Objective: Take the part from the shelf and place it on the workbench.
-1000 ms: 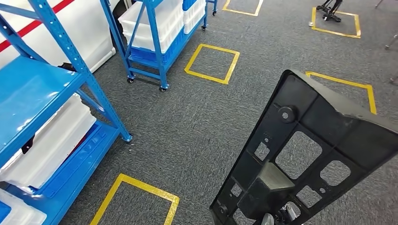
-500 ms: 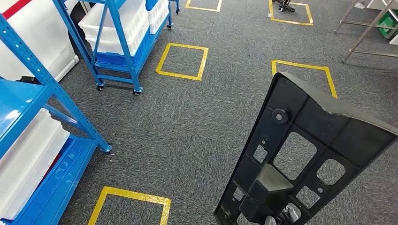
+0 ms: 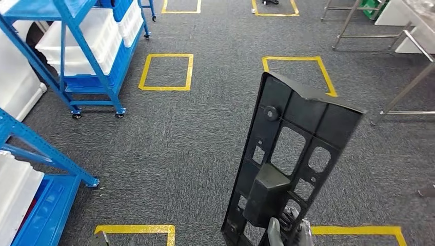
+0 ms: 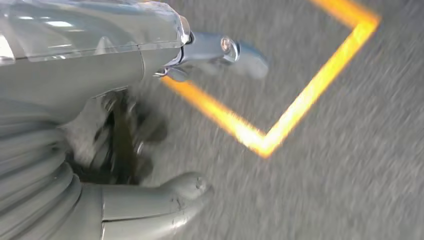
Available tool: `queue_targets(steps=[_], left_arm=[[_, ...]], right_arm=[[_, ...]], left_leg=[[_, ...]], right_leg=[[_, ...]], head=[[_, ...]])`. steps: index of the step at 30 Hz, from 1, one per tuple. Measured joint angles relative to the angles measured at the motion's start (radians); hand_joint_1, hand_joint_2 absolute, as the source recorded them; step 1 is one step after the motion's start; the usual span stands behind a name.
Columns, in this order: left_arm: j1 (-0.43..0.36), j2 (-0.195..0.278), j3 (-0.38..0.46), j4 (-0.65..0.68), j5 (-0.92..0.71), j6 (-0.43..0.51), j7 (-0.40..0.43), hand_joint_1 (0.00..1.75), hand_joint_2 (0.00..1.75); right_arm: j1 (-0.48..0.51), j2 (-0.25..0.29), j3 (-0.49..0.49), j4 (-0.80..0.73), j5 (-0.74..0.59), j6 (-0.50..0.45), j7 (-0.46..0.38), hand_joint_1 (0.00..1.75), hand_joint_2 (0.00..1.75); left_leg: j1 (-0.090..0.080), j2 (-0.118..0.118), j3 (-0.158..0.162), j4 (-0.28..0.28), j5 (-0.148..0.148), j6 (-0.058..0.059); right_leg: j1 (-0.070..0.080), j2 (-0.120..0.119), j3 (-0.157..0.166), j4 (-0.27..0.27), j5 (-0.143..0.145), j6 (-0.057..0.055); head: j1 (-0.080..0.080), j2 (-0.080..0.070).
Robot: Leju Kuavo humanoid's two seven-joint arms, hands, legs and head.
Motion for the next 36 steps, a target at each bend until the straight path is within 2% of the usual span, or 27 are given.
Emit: queue_targets(steps=[1, 2, 4, 5, 6, 7, 9, 11, 13, 14, 15, 16, 17, 19, 20, 22, 23, 24, 26, 28, 29, 30, 31, 33, 34, 35, 36], left_arm=[[0.002, -0.005, -0.014, -0.001, 0.022, -0.009, 0.005, 0.0, 1.75], [0.005, -0.01, -0.03, -0.003, 0.042, -0.016, 0.012, 0.0, 1.75], [0.01, -0.016, -0.06, -0.007, 0.074, -0.019, 0.023, 0.0, 1.75], [0.01, -0.018, -0.073, -0.008, 0.089, -0.016, 0.025, 0.0, 1.75], [0.009, -0.019, -0.082, -0.009, 0.099, -0.012, 0.025, 0.0, 1.75], [0.007, -0.021, -0.091, -0.01, 0.106, -0.009, 0.024, 0.0, 1.75], [0.006, -0.025, -0.108, -0.01, 0.122, -0.003, 0.02, 0.0, 1.75], [0.011, -0.027, -0.123, -0.012, 0.147, 0.003, 0.023, 0.0, 1.75], [0.027, -0.026, -0.133, -0.023, 0.179, -0.002, 0.047, 0.0, 1.75], [0.036, -0.024, -0.136, -0.032, 0.193, -0.012, 0.064, 0.0, 1.75], [0.044, -0.022, -0.137, -0.042, 0.203, -0.023, 0.077, 0.0, 1.75], [0.051, -0.02, -0.138, -0.049, 0.21, -0.032, 0.087, 0.0, 1.75], [0.055, -0.018, -0.139, -0.055, 0.215, -0.038, 0.093, 0.0, 1.75], [0.058, -0.017, -0.14, -0.063, 0.218, -0.04, 0.098, 0.0, 1.75], [0.059, -0.016, -0.141, -0.066, 0.219, -0.039, 0.099, 0.0, 1.75], [0.06, -0.016, -0.143, -0.069, 0.221, -0.037, 0.102, 0.0, 1.75], [0.061, -0.015, -0.144, -0.071, 0.224, -0.036, 0.103, 0.0, 1.75], [0.062, -0.014, -0.146, -0.073, 0.227, -0.036, 0.104, 0.0, 1.75], [0.066, -0.01, -0.146, -0.075, 0.233, -0.035, 0.103, 0.0, 1.75], [0.073, -0.006, -0.147, -0.075, 0.236, -0.031, 0.1, 0.0, 1.75], [0.075, -0.004, -0.147, -0.075, 0.238, -0.026, 0.097, 0.0, 1.75], [0.076, -0.003, -0.149, -0.075, 0.241, -0.022, 0.094, 0.0, 1.75], [0.076, -0.003, -0.152, -0.075, 0.246, -0.018, 0.09, 0.0, 1.75], [0.075, -0.001, -0.159, -0.075, 0.253, -0.014, 0.086, 0.0, 1.75], [0.074, 0.0, -0.161, -0.075, 0.256, -0.013, 0.084, 0.0, 1.75], [0.073, 0.0, -0.163, -0.075, 0.258, -0.013, 0.082, 0.0, 1.75], [0.072, 0.0, -0.164, -0.075, 0.261, -0.013, 0.079, 0.0, 1.75]], right_arm=[[-0.016, -0.014, 0.022, 0.018, -0.013, -0.023, 0.001, 1.75, 1.75], [-0.03, -0.028, 0.044, 0.032, -0.024, -0.043, 0.001, 1.75, 1.75], [-0.055, -0.055, 0.084, 0.051, -0.041, -0.072, 0.002, 1.75, 1.75], [-0.066, -0.066, 0.1, 0.057, -0.046, -0.08, 0.002, 1.75, 1.75], [-0.073, -0.076, 0.113, 0.062, -0.049, -0.085, 0.003, 1.75, 1.75], [-0.077, -0.086, 0.123, 0.067, -0.05, -0.089, 0.003, 1.75, 1.75], [-0.083, -0.104, 0.138, 0.075, -0.053, -0.095, 0.003, 1.75, 1.75], [-0.093, -0.12, 0.155, 0.083, -0.057, -0.103, 0.001, 1.75, 1.75], [-0.099, -0.136, 0.17, 0.09, -0.065, -0.114, -0.002, 1.75, 1.75], [-0.1, -0.143, 0.176, 0.094, -0.07, -0.119, -0.004, 1.75, 1.75], [-0.102, -0.15, 0.18, 0.097, -0.074, -0.123, -0.004, 1.75, 1.75], [-0.104, -0.155, 0.184, 0.099, -0.077, -0.127, -0.004, 1.75, 1.75], [-0.107, -0.159, 0.188, 0.101, -0.079, -0.129, -0.004, 1.75, 1.75], [-0.116, -0.165, 0.197, 0.102, -0.082, -0.131, -0.004, 1.75, 1.75], [-0.119, -0.167, 0.2, 0.103, -0.082, -0.132, -0.004, 1.75, 1.75], [-0.122, -0.172, 0.206, 0.104, -0.082, -0.135, -0.004, 1.75, 1.75], [-0.122, -0.174, 0.208, 0.104, -0.082, -0.137, -0.004, 1.75, 1.75], [-0.124, -0.177, 0.212, 0.105, -0.082, -0.139, -0.004, 1.75, 1.75], [-0.131, -0.18, 0.22, 0.108, -0.082, -0.144, -0.004, 1.75, 1.75], [-0.138, -0.183, 0.229, 0.113, -0.08, -0.152, -0.004, 1.75, 1.75], [-0.139, -0.185, 0.233, 0.115, -0.077, -0.156, -0.004, 1.75, 1.75], [-0.141, -0.188, 0.237, 0.118, -0.074, -0.161, -0.003, 1.75, 1.75], [-0.144, -0.19, 0.241, 0.119, -0.071, -0.165, -0.003, 1.75, 1.75], [-0.152, -0.195, 0.25, 0.121, -0.067, -0.173, -0.003, 1.75, 1.75], [-0.156, -0.197, 0.253, 0.122, -0.065, -0.177, -0.003, 1.75, 1.75], [-0.158, -0.199, 0.257, 0.123, -0.064, -0.181, -0.003, 1.75, 1.75], [-0.161, -0.201, 0.26, 0.123, -0.063, -0.185, -0.003, 1.75, 1.75]], left_leg=[[0.004, -0.012, 0.025, -0.06, 0.039, -0.004], [0.007, -0.036, 0.049, -0.117, 0.065, -0.007], [0.013, -0.076, 0.072, -0.185, 0.08, -0.004], [0.011, -0.084, 0.072, -0.188, 0.074, 0.001], [0.01, -0.076, 0.071, -0.191, 0.075, 0.009], [0.009, -0.066, 0.07, -0.194, 0.078, 0.015], [0.009, -0.044, 0.073, -0.202, 0.084, 0.028], [0.005, -0.017, 0.076, -0.208, 0.084, 0.037], [0.0, 0.016, 0.077, -0.208, 0.08, 0.041], [-0.002, 0.032, 0.079, -0.208, 0.077, 0.041], [-0.004, 0.047, 0.082, -0.208, 0.074, 0.042], [-0.006, 0.061, 0.087, -0.208, 0.07, 0.041], [-0.007, 0.074, 0.092, -0.21, 0.066, 0.041], [-0.011, 0.093, 0.101, -0.213, 0.06, 0.035], [-0.013, 0.103, 0.104, -0.215, 0.058, 0.031], [-0.014, 0.119, 0.112, -0.22, 0.053, 0.021], [-0.013, 0.106, 0.116, -0.215, 0.047, 0.016], [-0.012, 0.081, 0.111, -0.195, 0.033, 0.012], [-0.007, 0.02, 0.068, -0.098, -0.016, 0.006], [-0.004, 0.003, 0.002, 0.019, -0.056, 0.0], [-0.003, 0.002, -0.018, 0.045, -0.052, -0.002], [-0.002, 0.001, -0.021, 0.033, -0.027, -0.005], [0.0, -0.005, -0.007, -0.015, 0.014, -0.007], [0.006, -0.05, 0.036, -0.135, 0.076, -0.008], [0.008, -0.073, 0.05, -0.174, 0.089, -0.005], [0.008, -0.089, 0.056, -0.189, 0.087, 0.0], [0.005, -0.09, 0.057, -0.193, 0.084, 0.007]], right_leg=[[-0.003, 0.019, -0.001, 0.008, -0.004, 0.005], [-0.004, 0.037, -0.005, 0.019, -0.008, 0.011], [-0.006, 0.066, -0.022, 0.038, -0.012, 0.024], [-0.007, 0.077, -0.032, 0.042, -0.011, 0.03], [-0.009, 0.087, -0.039, 0.043, -0.008, 0.035], [-0.01, 0.086, -0.043, 0.044, -0.007, 0.041], [-0.009, 0.036, -0.061, 0.078, -0.026, 0.049], [-0.006, -0.03, -0.116, 0.182, -0.077, 0.054], [-0.007, -0.049, -0.176, 0.285, -0.111, 0.056], [-0.006, -0.052, -0.185, 0.297, -0.104, 0.054], [-0.005, -0.057, -0.174, 0.272, -0.079, 0.049], [-0.001, -0.067, -0.144, 0.214, -0.042, 0.042], [0.005, -0.09, -0.109, 0.148, -0.014, 0.032], [0.021, -0.136, -0.059, 0.054, 0.009, 0.015], [0.027, -0.145, -0.054, 0.04, 0.004, 0.009], [0.026, -0.123, -0.051, 0.03, 0.007, 0.002], [0.023, -0.111, -0.045, 0.021, 0.01, 0.0], [0.018, -0.098, -0.039, 0.013, 0.013, -0.003], [0.013, -0.073, -0.031, 0.005, 0.016, -0.008], [0.011, -0.043, -0.029, 0.006, 0.015, -0.011], [0.011, -0.026, -0.027, 0.009, 0.013, -0.011], [0.009, -0.01, -0.026, 0.012, 0.011, -0.009], [0.007, 0.007, -0.026, 0.018, 0.008, -0.006], [0.003, 0.035, -0.03, 0.035, -0.001, 0.005], [0.002, 0.048, -0.035, 0.042, -0.005, 0.011], [0.001, 0.058, -0.041, 0.046, -0.006, 0.017], [-0.001, 0.07, -0.046, 0.047, -0.004, 0.024]], head=[[0.0, 0.0], [-0.001, 0.0], [-0.002, 0.0], [-0.003, 0.0], [-0.004, 0.0], [-0.004, 0.0], [0.003, 0.0], [0.01, 0.0], [0.012, 0.0], [0.012, 0.0], [0.012, 0.0], [0.012, 0.0], [0.012, 0.0], [0.013, 0.0], [0.013, 0.0], [0.015, 0.0], [0.014, 0.0], [0.013, 0.0], [0.01, 0.0], [0.008, 0.0], [0.008, 0.0], [0.008, 0.0], [0.007, 0.0], [0.006, 0.0], [0.005, 0.0], [0.005, 0.0], [0.004, 0.0]])
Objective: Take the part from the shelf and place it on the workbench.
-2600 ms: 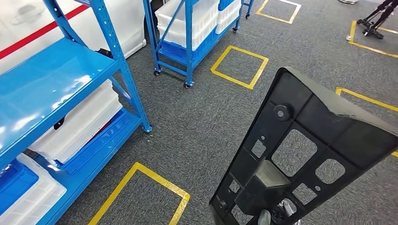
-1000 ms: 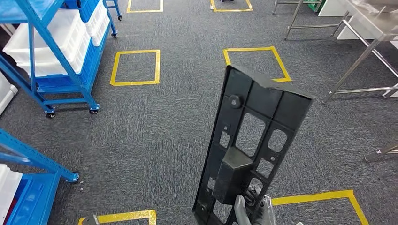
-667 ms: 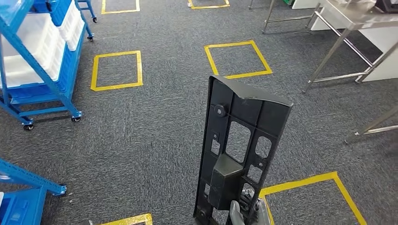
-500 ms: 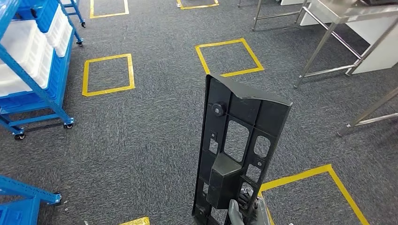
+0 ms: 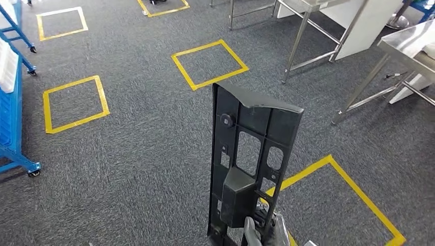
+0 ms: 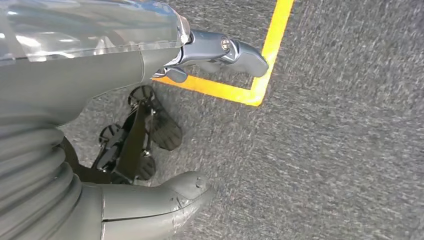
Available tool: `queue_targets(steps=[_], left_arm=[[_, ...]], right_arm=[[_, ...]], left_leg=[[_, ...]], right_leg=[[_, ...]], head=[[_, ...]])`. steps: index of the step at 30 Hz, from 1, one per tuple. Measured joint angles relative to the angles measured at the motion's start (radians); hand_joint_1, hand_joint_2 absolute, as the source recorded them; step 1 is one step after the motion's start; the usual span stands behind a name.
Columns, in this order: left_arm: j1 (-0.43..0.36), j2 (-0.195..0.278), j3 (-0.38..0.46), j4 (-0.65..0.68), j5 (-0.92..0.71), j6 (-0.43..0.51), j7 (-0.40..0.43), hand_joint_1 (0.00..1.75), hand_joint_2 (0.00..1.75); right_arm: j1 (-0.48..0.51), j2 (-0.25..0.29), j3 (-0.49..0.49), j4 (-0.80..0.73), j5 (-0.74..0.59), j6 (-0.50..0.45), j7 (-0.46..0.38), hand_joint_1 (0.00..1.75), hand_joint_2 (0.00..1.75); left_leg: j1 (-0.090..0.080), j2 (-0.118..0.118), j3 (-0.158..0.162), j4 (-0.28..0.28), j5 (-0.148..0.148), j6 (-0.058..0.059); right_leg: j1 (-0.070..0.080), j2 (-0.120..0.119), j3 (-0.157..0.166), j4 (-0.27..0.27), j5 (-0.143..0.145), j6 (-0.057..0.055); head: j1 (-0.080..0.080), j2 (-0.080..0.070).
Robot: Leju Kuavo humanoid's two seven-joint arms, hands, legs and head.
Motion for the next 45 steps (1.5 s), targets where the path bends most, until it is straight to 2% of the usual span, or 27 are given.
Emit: queue_targets(steps=[1, 3, 5, 7, 8, 10, 12, 14, 15, 17, 19, 21, 22, 23, 24, 26, 28, 30, 32, 34, 36, 38, 39, 40, 41, 43, 45], left_arm=[[-0.001, -0.001, -0.003, 0.0, 0.002, -0.002, -0.004, 0.0, 1.75], [0.001, -0.004, -0.011, -0.004, 0.004, -0.007, -0.012, 0.0, 1.75], [0.008, -0.008, -0.019, -0.01, 0.004, -0.014, -0.017, 0.0, 1.75], [0.016, -0.011, -0.023, -0.018, 0.005, -0.02, -0.015, 0.0, 1.75], [0.02, -0.012, -0.024, -0.024, 0.006, -0.021, -0.013, 0.0, 1.75], [0.023, -0.016, -0.027, -0.032, 0.009, -0.022, -0.009, 0.0, 1.75], [0.023, -0.021, -0.033, -0.038, 0.011, -0.022, -0.007, 0.0, 1.75], [0.023, -0.024, -0.039, -0.041, 0.012, -0.022, -0.006, 0.0, 1.75], [0.023, -0.025, -0.041, -0.042, 0.014, -0.022, -0.006, 0.0, 1.75], [0.023, -0.027, -0.045, -0.043, 0.022, -0.022, -0.006, 0.0, 1.75], [0.023, -0.028, -0.049, -0.046, 0.034, -0.022, -0.007, 0.0, 1.75], [0.025, -0.028, -0.051, -0.049, 0.044, -0.023, -0.007, 0.0, 1.75], [0.028, -0.028, -0.051, -0.05, 0.047, -0.023, -0.007, 0.0, 1.75], [0.031, -0.028, -0.051, -0.05, 0.049, -0.023, -0.007, 0.0, 1.75], [0.033, -0.028, -0.051, -0.05, 0.05, -0.023, -0.007, 0.0, 1.75], [0.035, -0.028, -0.053, -0.051, 0.056, -0.023, -0.007, 0.0, 1.75], [0.036, -0.028, -0.055, -0.052, 0.062, -0.022, -0.007, 0.0, 1.75], [0.036, -0.028, -0.058, -0.053, 0.064, -0.023, -0.007, 0.0, 1.75], [0.035, -0.03, -0.065, -0.055, 0.064, -0.023, -0.008, 0.0, 1.75], [0.034, -0.033, -0.071, -0.059, 0.064, -0.023, -0.01, 0.0, 1.75], [0.035, -0.034, -0.073, -0.062, 0.064, -0.022, -0.012, 0.0, 1.75], [0.038, -0.034, -0.073, -0.063, 0.065, -0.022, -0.012, 0.0, 1.75], [0.039, -0.034, -0.073, -0.063, 0.065, -0.021, -0.013, 0.0, 1.75], [0.039, -0.034, -0.073, -0.063, 0.065, -0.021, -0.014, 0.0, 1.75], [0.038, -0.034, -0.074, -0.063, 0.065, -0.021, -0.015, 0.0, 1.75], [0.037, -0.035, -0.076, -0.063, 0.066, -0.021, -0.017, 0.0, 1.75], [0.035, -0.036, -0.079, -0.063, 0.067, -0.021, -0.018, 0.0, 1.75]], right_arm=[[-0.001, -0.002, 0.002, 0.0, 0.002, -0.005, 0.0, 1.75, 1.75], [-0.001, -0.005, 0.005, 0.0, 0.006, -0.018, 0.0, 1.75, 1.75], [-0.005, -0.007, 0.007, 0.0, 0.011, -0.026, 0.0, 1.75, 1.75], [-0.007, -0.008, 0.01, 0.001, 0.014, -0.03, 0.002, 1.75, 1.75], [-0.007, -0.009, 0.01, 0.001, 0.014, -0.032, 0.003, 1.75, 1.75], [-0.007, -0.011, 0.012, 0.002, 0.016, -0.035, 0.005, 1.75, 1.75], [-0.008, -0.012, 0.013, 0.002, 0.018, -0.036, 0.005, 1.75, 1.75], [-0.01, -0.012, 0.015, 0.002, 0.021, -0.037, 0.005, 1.75, 1.75], [-0.011, -0.013, 0.015, 0.002, 0.022, -0.038, 0.005, 1.75, 1.75], [-0.01, -0.013, 0.017, 0.002, 0.025, -0.041, 0.005, 1.75, 1.75], [-0.012, -0.014, 0.02, 0.002, 0.029, -0.046, 0.005, 1.75, 1.75], [-0.017, -0.014, 0.026, 0.004, 0.032, -0.05, 0.004, 1.75, 1.75], [-0.019, -0.015, 0.028, 0.006, 0.032, -0.052, 0.004, 1.75, 1.75], [-0.021, -0.015, 0.03, 0.008, 0.033, -0.052, 0.004, 1.75, 1.75], [-0.021, -0.016, 0.031, 0.01, 0.033, -0.053, 0.005, 1.75, 1.75], [-0.021, -0.018, 0.033, 0.012, 0.033, -0.055, 0.005, 1.75, 1.75], [-0.024, -0.02, 0.036, 0.014, 0.035, -0.058, 0.004, 1.75, 1.75], [-0.027, -0.021, 0.038, 0.014, 0.038, -0.06, 0.004, 1.75, 1.75], [-0.029, -0.022, 0.04, 0.015, 0.041, -0.064, 0.004, 1.75, 1.75], [-0.029, -0.024, 0.04, 0.015, 0.045, -0.068, 0.004, 1.75, 1.75], [-0.033, -0.025, 0.041, 0.015, 0.047, -0.07, 0.004, 1.75, 1.75], [-0.035, -0.027, 0.042, 0.015, 0.048, -0.071, 0.004, 1.75, 1.75], [-0.034, -0.027, 0.043, 0.016, 0.048, -0.071, 0.004, 1.75, 1.75], [-0.034, -0.028, 0.043, 0.017, 0.048, -0.071, 0.004, 1.75, 1.75], [-0.034, -0.029, 0.043, 0.017, 0.048, -0.072, 0.005, 1.75, 1.75], [-0.034, -0.03, 0.043, 0.018, 0.049, -0.072, 0.005, 1.75, 1.75], [-0.036, -0.03, 0.045, 0.017, 0.05, -0.073, 0.005, 1.75, 1.75]], left_leg=[[0.0, 0.012, 0.001, -0.001, 0.002, 0.009], [0.002, 0.037, 0.007, -0.012, 0.008, 0.023], [0.002, 0.066, 0.01, -0.019, 0.01, 0.031], [0.0, 0.096, 0.011, -0.02, 0.007, 0.034], [-0.001, 0.112, 0.013, -0.02, 0.005, 0.034], [-0.001, 0.14, 0.019, -0.02, -0.002, 0.032], [-0.003, 0.163, 0.03, -0.021, -0.01, 0.027], [-0.006, 0.182, 0.037, -0.022, -0.017, 0.019], [-0.008, 0.191, 0.04, -0.023, -0.021, 0.014], [-0.009, 0.208, 0.049, -0.025, -0.028, 0.004], [-0.008, 0.18, 0.044, 0.008, -0.053, -0.004], [-0.006, 0.123, -0.008, 0.121, -0.107, -0.009], [-0.005, 0.106, -0.045, 0.189, -0.133, -0.01], [-0.004, 0.098, -0.076, 0.24, -0.144, -0.012], [-0.004, 0.094, -0.093, 0.257, -0.134, -0.013], [-0.003, 0.083, -0.075, 0.18, -0.061, -0.014], [0.003, 0.034, -0.032, 0.055, 0.003, -0.011], [0.005, -0.003, -0.014, 0.001, 0.013, -0.003], [0.003, 0.014, -0.01, -0.007, 0.012, 0.011], [0.004, 0.04, -0.002, -0.018, 0.018, 0.026], [0.004, 0.067, 0.003, -0.026, 0.019, 0.035], [0.002, 0.098, 0.004, -0.027, 0.015, 0.037], [0.001, 0.113, 0.006, -0.027, 0.013, 0.037], [0.001, 0.128, 0.008, -0.026, 0.009, 0.036], [0.001, 0.141, 0.013, -0.026, 0.006, 0.034], [-0.001, 0.164, 0.024, -0.027, -0.003, 0.028], [-0.004, 0.182, 0.034, -0.027, -0.01, 0.018]], right_leg=[[-0.002, 0.01, -0.003, -0.003, 0.003, 0.006], [-0.001, -0.023, -0.013, 0.014, -0.008, 0.017], [0.0, -0.09, -0.056, 0.097, -0.054, 0.027], [-0.004, -0.118, -0.12, 0.214, -0.102, 0.034], [-0.005, -0.122, -0.14, 0.246, -0.106, 0.036], [-0.005, -0.13, -0.121, 0.204, -0.061, 0.034], [0.003, -0.169, -0.052, 0.073, 0.0, 0.021], [0.016, -0.202, -0.013, -0.003, 0.017, 0.006], [0.021, -0.203, -0.012, -0.01, 0.012, 0.0], [0.017, -0.178, -0.009, -0.017, 0.014, -0.007], [0.008, -0.154, 0.001, -0.03, 0.018, -0.015], [0.004, -0.131, 0.008, -0.035, 0.019, -0.023], [0.003, -0.119, 0.008, -0.034, 0.019, -0.026], [0.003, -0.104, 0.01, -0.034, 0.018, -0.027], [0.003, -0.088, 0.012, -0.032, 0.016, -0.028], [0.001, -0.055, 0.018, -0.027, 0.011, -0.024], [-0.001, -0.027, 0.017, -0.016, 0.003, -0.014], [-0.003, -0.004, 0.007, -0.007, -0.001, -0.002], [-0.006, 0.014, 0.0, -0.008, 0.001, 0.012], [-0.005, -0.03, -0.01, 0.012, -0.011, 0.023], [-0.005, -0.1, -0.054, 0.099, -0.061, 0.032], [-0.01, -0.121, -0.119, 0.217, -0.11, 0.04], [-0.012, -0.123, -0.137, 0.246, -0.113, 0.042], [-0.013, -0.126, -0.137, 0.242, -0.098, 0.043], [-0.013, -0.132, -0.114, 0.197, -0.066, 0.041], [-0.005, -0.172, -0.04, 0.062, -0.005, 0.029], [0.006, -0.205, 0.0, -0.013, 0.013, 0.015]], head=[[0.0, 0.0], [0.005, 0.0], [0.014, 0.0], [0.017, 0.0], [0.017, 0.0], [0.017, 0.0], [0.017, 0.0], [0.017, 0.0], [0.016, 0.0], [0.016, 0.0], [0.013, 0.0], [0.007, 0.0], [0.006, 0.0], [0.005, 0.0], [0.005, 0.0], [0.004, 0.0], [0.003, 0.0], [0.001, 0.0], [-0.001, 0.0], [0.003, 0.0], [0.009, 0.0], [0.01, 0.0], [0.01, 0.0], [0.01, 0.0], [0.01, 0.0], [0.01, 0.0], [0.009, 0.0]])
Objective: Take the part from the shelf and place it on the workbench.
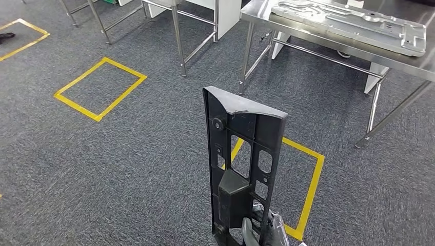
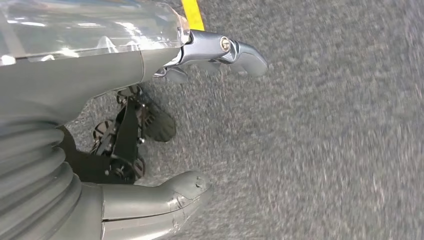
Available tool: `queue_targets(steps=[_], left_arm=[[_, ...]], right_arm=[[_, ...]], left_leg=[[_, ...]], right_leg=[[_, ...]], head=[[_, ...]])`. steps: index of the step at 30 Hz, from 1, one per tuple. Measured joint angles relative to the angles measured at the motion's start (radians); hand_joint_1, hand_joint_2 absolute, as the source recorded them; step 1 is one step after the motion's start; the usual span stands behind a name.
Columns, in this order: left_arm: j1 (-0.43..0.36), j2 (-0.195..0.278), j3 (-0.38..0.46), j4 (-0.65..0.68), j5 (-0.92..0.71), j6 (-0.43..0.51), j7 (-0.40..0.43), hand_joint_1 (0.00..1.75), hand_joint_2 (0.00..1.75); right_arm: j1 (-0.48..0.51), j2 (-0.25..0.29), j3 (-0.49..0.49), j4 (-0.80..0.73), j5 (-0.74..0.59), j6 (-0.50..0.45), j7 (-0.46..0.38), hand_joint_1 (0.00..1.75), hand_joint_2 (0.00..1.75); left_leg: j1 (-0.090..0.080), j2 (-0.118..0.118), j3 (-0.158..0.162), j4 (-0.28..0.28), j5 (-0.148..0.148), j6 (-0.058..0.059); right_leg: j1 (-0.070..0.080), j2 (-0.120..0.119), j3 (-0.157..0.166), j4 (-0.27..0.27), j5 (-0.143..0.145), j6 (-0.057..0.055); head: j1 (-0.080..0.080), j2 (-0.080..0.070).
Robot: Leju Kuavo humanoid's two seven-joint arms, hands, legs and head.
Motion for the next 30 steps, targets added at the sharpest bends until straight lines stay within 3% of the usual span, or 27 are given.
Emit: queue_targets(steps=[1, 3, 5, 7, 9, 10, 12, 14, 16, 18, 20, 22, 24, 25, 26, 28, 30], left_arm=[[-0.001, 0.0, -0.001, 0.0, 0.0, 0.0, 0.0, 0.0, 1.75], [-0.004, -0.002, -0.005, 0.0, 0.003, 0.0, -0.001, 0.0, 1.75], [-0.007, -0.004, -0.01, 0.0, 0.009, -0.001, -0.003, 0.0, 1.75], [-0.006, -0.003, -0.013, 0.0, 0.014, -0.002, -0.005, 0.0, 1.75], [-0.003, -0.003, -0.013, 0.0, 0.015, -0.002, -0.005, 0.0, 1.75], [-0.001, -0.003, -0.013, 0.0, 0.016, -0.002, -0.005, 0.0, 1.75], [0.0, -0.003, -0.015, 0.0, 0.019, -0.002, -0.005, 0.0, 1.75], [0.0, -0.001, -0.016, 0.0, 0.026, -0.002, -0.006, 0.0, 1.75], [0.001, 0.0, -0.018, 0.0, 0.033, -0.001, -0.008, 0.0, 1.75], [0.0, -0.001, -0.022, 0.0, 0.041, 0.001, -0.01, 0.0, 1.75], [0.0, -0.002, -0.027, -0.001, 0.049, 0.005, -0.013, 0.0, 1.75], [0.001, -0.003, -0.033, -0.002, 0.054, 0.007, -0.016, 0.0, 1.75], [0.003, -0.003, -0.038, -0.002, 0.062, 0.008, -0.017, 0.0, 1.75], [0.004, -0.003, -0.041, -0.002, 0.066, 0.009, -0.017, 0.0, 1.75], [0.004, -0.003, -0.043, -0.002, 0.07, 0.011, -0.017, 0.0, 1.75], [0.003, -0.003, -0.049, -0.002, 0.08, 0.016, -0.017, 0.0, 1.75], [0.002, -0.003, -0.055, -0.002, 0.089, 0.019, -0.017, 0.0, 1.75]], right_arm=[[0.0, 0.0, 0.001, 0.0, 0.0, 0.0, 0.0, 1.75, 1.75], [0.001, -0.001, 0.001, 0.0, 0.001, 0.0, 0.0, 1.75, 1.75], [0.0, -0.001, 0.003, -0.001, 0.002, -0.002, 0.001, 1.75, 1.75], [-0.004, -0.001, 0.006, 0.0, 0.003, -0.003, 0.001, 1.75, 1.75], [-0.005, -0.001, 0.009, 0.0, 0.004, -0.004, 0.002, 1.75, 1.75], [-0.005, -0.001, 0.01, 0.0, 0.004, -0.004, 0.003, 1.75, 1.75], [-0.005, -0.001, 0.011, 0.0, 0.004, -0.007, 0.004, 1.75, 1.75], [-0.007, -0.001, 0.012, 0.0, 0.005, -0.01, 0.005, 1.75, 1.75], [-0.009, -0.001, 0.014, 0.001, 0.006, -0.014, 0.009, 1.75, 1.75], [-0.009, -0.002, 0.015, 0.001, 0.007, -0.018, 0.012, 1.75, 1.75], [-0.01, -0.003, 0.015, 0.0, 0.007, -0.022, 0.014, 1.75, 1.75], [-0.012, -0.004, 0.016, 0.0, 0.007, -0.024, 0.016, 1.75, 1.75], [-0.013, -0.006, 0.018, 0.0, 0.007, -0.026, 0.018, 1.75, 1.75], [-0.012, -0.007, 0.018, 0.0, 0.007, -0.028, 0.019, 1.75, 1.75], [-0.012, -0.008, 0.018, 0.0, 0.008, -0.031, 0.019, 1.75, 1.75], [-0.012, -0.009, 0.019, 0.0, 0.018, -0.043, 0.022, 1.75, 1.75], [-0.012, -0.009, 0.019, 0.0, 0.029, -0.054, 0.025, 1.75, 1.75]], left_leg=[[-0.001, 0.009, 0.004, -0.002, -0.002, -0.005], [-0.001, 0.02, 0.015, -0.005, -0.009, -0.016], [0.002, -0.021, 0.007, 0.034, -0.039, -0.025], [0.005, -0.076, -0.048, 0.152, -0.099, -0.028], [0.006, -0.089, -0.109, 0.26, -0.131, -0.031], [0.006, -0.091, -0.119, 0.267, -0.117, -0.032], [0.008, -0.105, -0.093, 0.175, -0.039, -0.032], [0.013, -0.159, -0.051, 0.061, 0.013, -0.028], [0.011, -0.191, -0.038, 0.021, 0.014, -0.02], [0.009, -0.169, -0.033, 0.013, 0.017, -0.008], [0.012, -0.141, -0.025, 0.003, 0.021, 0.007], [0.011, -0.112, -0.02, -0.003, 0.02, 0.017], [0.008, -0.081, -0.018, -0.003, 0.015, 0.02], [0.008, -0.068, -0.016, -0.003, 0.012, 0.019], [0.008, -0.059, -0.012, -0.003, 0.009, 0.016], [0.008, -0.048, -0.003, -0.003, 0.002, 0.009], [0.008, -0.042, 0.004, -0.003, -0.002, 0.004]], right_leg=[[0.004, -0.001, 0.001, -0.005, -0.004, -0.005], [0.001, 0.025, 0.004, -0.014, -0.001, -0.012], [-0.007, 0.049, 0.016, -0.028, 0.004, -0.023], [-0.011, 0.073, 0.021, -0.032, 0.005, -0.032], [-0.009, 0.103, 0.022, -0.031, 0.003, -0.036], [-0.009, 0.12, 0.023, -0.029, 0.002, -0.035], [-0.011, 0.153, 0.026, -0.021, -0.004, -0.03], [-0.011, 0.18, 0.02, -0.007, -0.012, -0.02], [-0.015, 0.203, 0.008, 0.001, -0.013, -0.006], [-0.02, 0.218, 0.002, -0.001, -0.01, 0.007], [-0.019, 0.175, -0.013, 0.029, -0.027, 0.018], [-0.017, 0.109, -0.068, 0.132, -0.077, 0.025], [-0.021, 0.087, -0.132, 0.241, -0.114, 0.031], [-0.023, 0.084, -0.143, 0.257, -0.109, 0.033], [-0.025, 0.081, -0.135, 0.236, -0.086, 0.034], [-0.027, 0.072, -0.069, 0.111, -0.02, 0.031], [-0.026, 0.062, -0.016, 0.014, 0.012, 0.026]], head=[[0.0, 0.0], [0.0, 0.0], [-0.005, 0.0], [-0.011, 0.0], [-0.014, 0.0], [-0.014, 0.0], [-0.014, 0.0], [-0.014, 0.0], [-0.014, 0.0], [-0.015, 0.0], [-0.01, 0.0], [-0.004, 0.0], [-0.003, 0.0], [-0.002, 0.0], [-0.002, 0.0], [-0.002, 0.0], [-0.002, 0.0]])
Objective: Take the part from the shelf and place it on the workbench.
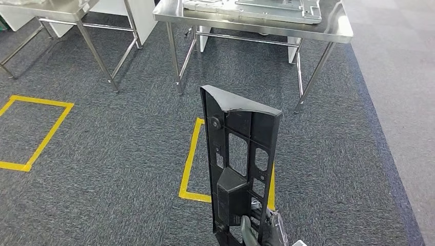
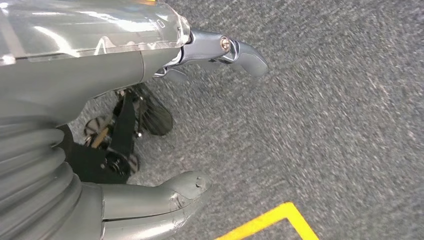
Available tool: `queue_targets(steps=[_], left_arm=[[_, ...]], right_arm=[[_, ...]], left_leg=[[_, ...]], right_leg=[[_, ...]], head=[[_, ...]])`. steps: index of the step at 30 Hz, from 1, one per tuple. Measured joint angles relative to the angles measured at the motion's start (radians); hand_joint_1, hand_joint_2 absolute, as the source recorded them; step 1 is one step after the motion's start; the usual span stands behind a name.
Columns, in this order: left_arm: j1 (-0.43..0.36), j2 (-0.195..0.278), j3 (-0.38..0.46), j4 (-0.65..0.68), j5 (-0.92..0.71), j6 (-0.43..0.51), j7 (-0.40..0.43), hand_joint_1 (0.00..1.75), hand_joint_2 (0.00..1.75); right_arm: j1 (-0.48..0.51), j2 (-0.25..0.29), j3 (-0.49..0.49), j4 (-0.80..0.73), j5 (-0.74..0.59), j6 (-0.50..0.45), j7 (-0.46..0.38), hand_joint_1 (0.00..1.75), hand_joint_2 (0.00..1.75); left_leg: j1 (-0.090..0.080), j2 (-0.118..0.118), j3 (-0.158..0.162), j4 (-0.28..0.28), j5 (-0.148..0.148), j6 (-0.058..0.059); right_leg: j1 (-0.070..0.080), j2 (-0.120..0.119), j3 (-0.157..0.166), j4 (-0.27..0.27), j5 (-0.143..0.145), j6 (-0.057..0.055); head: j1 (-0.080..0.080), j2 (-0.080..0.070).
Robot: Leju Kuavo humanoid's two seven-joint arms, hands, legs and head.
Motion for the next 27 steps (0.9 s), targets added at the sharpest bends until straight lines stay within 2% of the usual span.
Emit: queue_targets(steps=[1, 7, 10, 11, 13, 14, 15, 17, 18, 19, 21, 24, 25, 27], left_arm=[[0.0, 0.0, -0.001, 0.0, 0.002, 0.001, 0.0, 0.0, 1.75], [0.0, 0.0, -0.004, 0.0, 0.005, 0.001, 0.0, 0.0, 1.75], [0.0, 0.0, -0.026, -0.004, 0.027, 0.004, 0.003, 0.0, 1.75], [0.001, 0.0, -0.043, -0.008, 0.041, 0.01, 0.006, 0.0, 1.75], [0.007, 0.001, -0.077, -0.016, 0.062, 0.019, 0.014, 0.0, 1.75], [0.012, 0.001, -0.091, -0.019, 0.07, 0.022, 0.017, 0.0, 1.75], [0.016, 0.001, -0.098, -0.019, 0.074, 0.023, 0.018, 0.0, 1.75], [0.019, 0.002, -0.108, -0.021, 0.083, 0.024, 0.018, 0.0, 1.75], [0.019, 0.002, -0.112, -0.023, 0.086, 0.024, 0.019, 0.0, 1.75], [0.019, 0.003, -0.116, -0.024, 0.088, 0.025, 0.019, 0.0, 1.75], [0.019, 0.003, -0.125, -0.026, 0.093, 0.026, 0.022, 0.0, 1.75], [0.024, 0.002, -0.144, -0.032, 0.111, 0.032, 0.028, 0.0, 1.75], [0.025, 0.002, -0.151, -0.035, 0.116, 0.033, 0.031, 0.0, 1.75], [0.028, 0.002, -0.164, -0.04, 0.126, 0.037, 0.037, 0.0, 1.75]], right_arm=[[0.0, 0.0, 0.0, 0.0, 0.002, -0.002, 0.001, 1.75, 1.75], [-0.001, 0.0, 0.0, 0.0, 0.005, -0.005, 0.002, 1.75, 1.75], [-0.002, 0.0, 0.004, 0.0, 0.017, -0.016, 0.01, 1.75, 1.75], [-0.004, 0.0, 0.008, 0.0, 0.02, -0.018, 0.012, 1.75, 1.75], [-0.011, 0.0, 0.016, 0.0, 0.024, -0.02, 0.014, 1.75, 1.75], [-0.014, 0.0, 0.02, 0.001, 0.026, -0.021, 0.015, 1.75, 1.75], [-0.015, 0.0, 0.021, 0.002, 0.026, -0.021, 0.015, 1.75, 1.75], [-0.016, 0.0, 0.022, 0.003, 0.028, -0.022, 0.016, 1.75, 1.75], [-0.017, 0.0, 0.023, 0.004, 0.029, -0.023, 0.017, 1.75, 1.75], [-0.018, 0.0, 0.023, 0.005, 0.03, -0.024, 0.017, 1.75, 1.75], [-0.02, 0.0, 0.024, 0.006, 0.032, -0.029, 0.019, 1.75, 1.75], [-0.022, -0.001, 0.025, 0.007, 0.038, -0.041, 0.023, 1.75, 1.75], [-0.022, -0.001, 0.025, 0.007, 0.04, -0.045, 0.024, 1.75, 1.75], [-0.023, -0.002, 0.026, 0.008, 0.042, -0.05, 0.028, 1.75, 1.75]], left_leg=[[0.0, 0.001, 0.001, 0.0, -0.001, -0.001], [-0.003, 0.002, -0.001, 0.0, -0.002, -0.004], [-0.005, 0.003, 0.002, -0.003, -0.007, -0.016], [-0.004, -0.005, -0.001, 0.013, -0.019, -0.022], [-0.001, -0.03, -0.075, 0.162, -0.078, -0.034], [-0.001, -0.043, -0.115, 0.23, -0.095, -0.038], [-0.001, -0.047, -0.142, 0.261, -0.087, -0.039], [-0.001, -0.048, -0.105, 0.146, -0.002, -0.033], [-0.002, -0.05, -0.081, 0.085, 0.026, -0.029], [-0.004, -0.052, -0.065, 0.044, 0.041, -0.025], [-0.01, -0.054, -0.057, 0.022, 0.036, -0.014], [-0.006, -0.053, -0.048, 0.008, 0.036, 0.005], [-0.003, -0.052, -0.043, 0.003, 0.036, 0.012], [-0.003, -0.05, -0.037, 0.0, 0.031, 0.02]], right_leg=[[0.0, -0.003, 0.007, -0.014, 0.0, -0.001], [0.004, -0.004, 0.011, -0.017, -0.007, -0.003], [0.012, -0.002, 0.013, -0.019, -0.014, -0.015], [0.011, 0.0, 0.02, -0.025, -0.015, -0.026], [0.011, 0.009, 0.04, -0.037, -0.02, -0.047], [0.011, 0.015, 0.051, -0.043, -0.024, -0.056], [0.013, 0.021, 0.058, -0.041, -0.03, -0.057], [0.013, 0.03, 0.07, -0.037, -0.043, -0.053], [0.015, 0.033, 0.075, -0.033, -0.049, -0.048], [0.016, 0.035, 0.076, -0.03, -0.054, -0.043], [0.018, 0.037, 0.074, -0.028, -0.059, -0.031], [0.014, 0.032, 0.071, -0.014, -0.072, -0.014], [0.013, 0.028, 0.054, 0.02, -0.089, -0.009], [0.009, 0.023, -0.017, 0.144, -0.139, 0.0]], head=[[0.0, 0.0], [0.0, 0.0], [-0.002, 0.0], [-0.004, 0.0], [-0.01, 0.0], [-0.013, 0.0], [-0.013, 0.0], [-0.014, 0.0], [-0.014, 0.0], [-0.014, 0.0], [-0.013, 0.0], [-0.01, 0.0], [-0.008, 0.0], [-0.005, 0.0]])
